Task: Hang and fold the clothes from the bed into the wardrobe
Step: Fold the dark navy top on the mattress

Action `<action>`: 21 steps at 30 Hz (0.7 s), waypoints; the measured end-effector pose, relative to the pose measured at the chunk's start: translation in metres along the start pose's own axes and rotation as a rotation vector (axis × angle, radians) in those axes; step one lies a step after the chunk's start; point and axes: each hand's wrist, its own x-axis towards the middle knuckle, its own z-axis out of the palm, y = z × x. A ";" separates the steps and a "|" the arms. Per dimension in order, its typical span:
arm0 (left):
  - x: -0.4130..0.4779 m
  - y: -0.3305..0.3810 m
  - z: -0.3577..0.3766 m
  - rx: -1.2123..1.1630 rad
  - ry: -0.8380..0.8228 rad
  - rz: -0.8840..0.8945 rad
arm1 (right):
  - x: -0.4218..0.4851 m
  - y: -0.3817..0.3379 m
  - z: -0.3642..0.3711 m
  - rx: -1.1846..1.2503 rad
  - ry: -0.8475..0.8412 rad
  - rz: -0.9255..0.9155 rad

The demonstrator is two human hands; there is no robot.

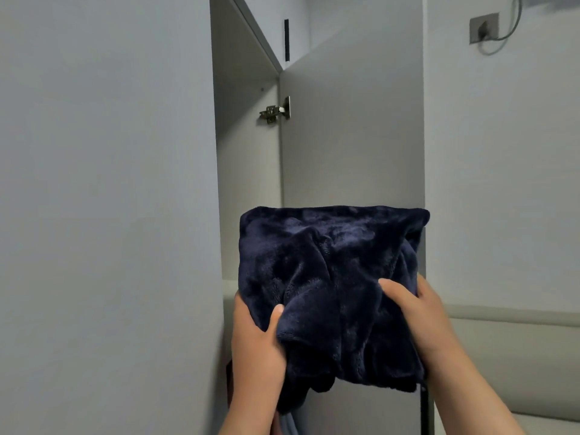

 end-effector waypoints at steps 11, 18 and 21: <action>0.080 -0.055 0.025 0.144 0.346 0.049 | 0.121 0.065 0.073 0.126 -0.204 -0.029; 0.149 -0.084 0.050 0.215 0.682 -0.101 | 0.241 0.124 0.144 0.070 -0.498 0.144; 0.168 -0.091 0.045 0.281 0.746 -0.178 | 0.279 0.143 0.183 -0.025 -0.671 0.263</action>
